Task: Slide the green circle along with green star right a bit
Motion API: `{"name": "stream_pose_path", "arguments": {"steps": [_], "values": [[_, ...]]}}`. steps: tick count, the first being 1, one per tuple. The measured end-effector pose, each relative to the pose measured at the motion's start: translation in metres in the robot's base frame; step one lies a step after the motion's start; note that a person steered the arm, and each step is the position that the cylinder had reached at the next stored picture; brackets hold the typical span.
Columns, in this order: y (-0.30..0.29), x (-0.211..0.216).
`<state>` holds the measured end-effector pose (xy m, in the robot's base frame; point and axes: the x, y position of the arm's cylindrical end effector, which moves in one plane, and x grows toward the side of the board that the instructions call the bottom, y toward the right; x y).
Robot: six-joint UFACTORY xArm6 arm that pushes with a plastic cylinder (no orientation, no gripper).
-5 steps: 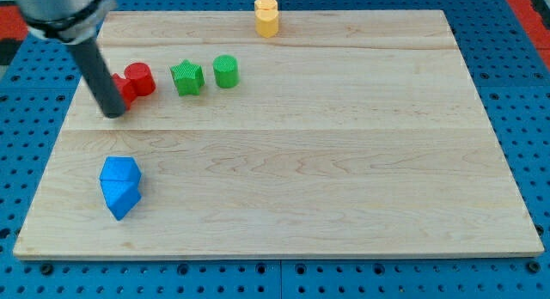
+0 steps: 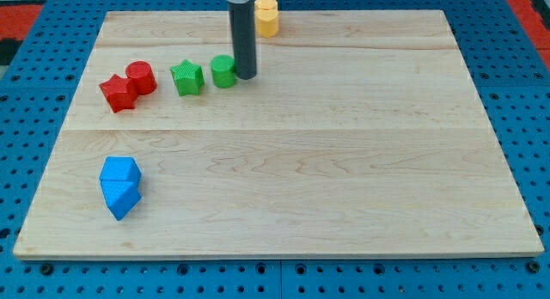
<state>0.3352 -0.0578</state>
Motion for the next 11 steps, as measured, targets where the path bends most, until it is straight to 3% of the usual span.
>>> {"name": "stream_pose_path", "arguments": {"steps": [3, 5, 6, 7, 9, 11], "values": [[-0.079, -0.011], [-0.053, -0.102], [-0.055, -0.097], [-0.077, -0.067], [-0.131, -0.055], [-0.141, -0.006]]}}
